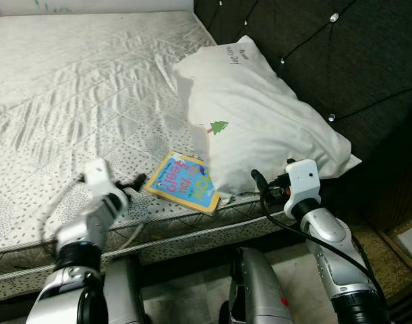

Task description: Clean up the room

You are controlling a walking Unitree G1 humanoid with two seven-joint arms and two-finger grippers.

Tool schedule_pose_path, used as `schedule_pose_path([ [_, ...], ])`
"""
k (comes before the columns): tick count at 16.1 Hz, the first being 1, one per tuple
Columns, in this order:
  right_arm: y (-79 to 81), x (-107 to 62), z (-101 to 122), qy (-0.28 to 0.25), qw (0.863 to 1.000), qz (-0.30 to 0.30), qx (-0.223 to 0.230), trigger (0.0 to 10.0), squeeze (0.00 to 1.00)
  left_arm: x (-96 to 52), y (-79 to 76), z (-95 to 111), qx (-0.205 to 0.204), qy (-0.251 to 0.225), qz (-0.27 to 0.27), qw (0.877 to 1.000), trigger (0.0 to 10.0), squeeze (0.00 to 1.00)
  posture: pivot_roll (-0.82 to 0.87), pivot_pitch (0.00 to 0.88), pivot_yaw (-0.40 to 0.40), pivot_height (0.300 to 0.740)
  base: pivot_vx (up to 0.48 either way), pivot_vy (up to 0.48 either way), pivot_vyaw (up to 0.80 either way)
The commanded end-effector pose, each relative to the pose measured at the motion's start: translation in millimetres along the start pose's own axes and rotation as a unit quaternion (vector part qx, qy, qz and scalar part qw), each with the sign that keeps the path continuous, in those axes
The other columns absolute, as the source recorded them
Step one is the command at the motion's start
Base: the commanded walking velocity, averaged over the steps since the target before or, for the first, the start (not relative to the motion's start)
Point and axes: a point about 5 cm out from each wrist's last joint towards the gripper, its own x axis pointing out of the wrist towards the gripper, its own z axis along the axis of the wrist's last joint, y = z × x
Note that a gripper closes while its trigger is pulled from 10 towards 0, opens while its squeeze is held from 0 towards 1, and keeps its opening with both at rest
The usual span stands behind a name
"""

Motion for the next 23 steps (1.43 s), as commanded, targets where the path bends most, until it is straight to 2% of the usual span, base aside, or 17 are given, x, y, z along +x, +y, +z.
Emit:
schedule_pose_path([
  [1, -4.8, -2.3, 2, 0.000, 1.000, -0.010, -0.005, 10.0, 0.00, 2.9, -2.6, -4, 0.009, 0.012, -0.010, 1.000, 10.0, 0.00, -0.11, 0.104, -0.071, 0.523, 0.000, 0.000, 0.00],
  [4, -7.9, -6.3, 4, 0.000, 1.000, -0.010, -0.009, 10.0, 0.00, 7.3, -5.3, -13, 0.010, 0.025, -0.022, 0.999, 10.0, 0.00, -0.14, 0.104, -0.070, 0.523, 0.000, 0.000, 0.00],
  [5, -8.9, -13.8, 8, -0.010, 1.000, 0.011, 0.014, 10.0, 0.00, 8.5, -2.8, -16, 0.013, 0.025, -0.016, 0.999, 10.0, 0.00, -0.15, 0.106, -0.069, 0.523, 0.000, 0.000, 0.00],
  [7, -6.5, -25.7, 10, -0.011, 0.999, 0.033, 0.020, 10.0, 0.00, 8.7, -2.0, -12, 0.018, 0.010, -0.014, 1.000, 10.0, 0.00, -0.16, 0.115, -0.063, 0.523, 0.000, 0.000, 0.00],
  [9, -10.5, -44.0, 3, 0.006, 1.000, 0.021, 0.020, 10.0, 0.00, 9.4, -4.2, -7, 0.021, -0.002, -0.029, 0.999, 10.0, 0.00, -0.16, 0.131, -0.058, 0.523, 0.000, 0.000, 0.00],
  [12, -15.1, -58.8, -5, 0.028, 0.999, -0.010, 0.030, 10.0, 0.00, 9.3, -3.5, -5, 0.020, -0.007, -0.039, 0.999, 10.0, 0.00, -0.17, 0.145, -0.061, 0.523, 0.000, 0.000, 0.00],
  [13, -13.5, -68.3, -2, 0.031, 0.999, -0.007, 0.028, 10.0, 0.00, 9.6, -3.5, -9, 0.023, -0.003, -0.044, 0.999, 10.0, 0.00, -0.19, 0.175, -0.059, 0.523, 0.000, 0.000, 0.00],
  [17, -15.1, -82.6, 0, 0.049, 0.998, -0.021, 0.032, 10.0, 0.00, 11.4, -8.7, -16, 0.030, 0.013, -0.055, 0.998, 10.0, 0.00, -0.21, 0.217, -0.050, 0.523, 0.000, 0.000, 0.00],
  [18, -16.2, -82.3, 1, 0.050, 0.998, -0.025, 0.031, 10.0, 0.00, 12.0, -10.2, -17, 0.033, 0.015, -0.056, 0.998, 0.0, 0.00, -0.21, 0.216, -0.044, 0.523, 0.000, 0.000, 0.00],
  [23, -27.1, -78.9, 10, 0.046, 0.997, -0.061, 0.015, 10.0, 0.00, 11.2, -7.5, -22, 0.058, 0.022, -0.052, 0.997, 0.0, 0.00, -0.23, 0.206, -0.041, 0.523, 0.000, 0.000, 0.00],
])
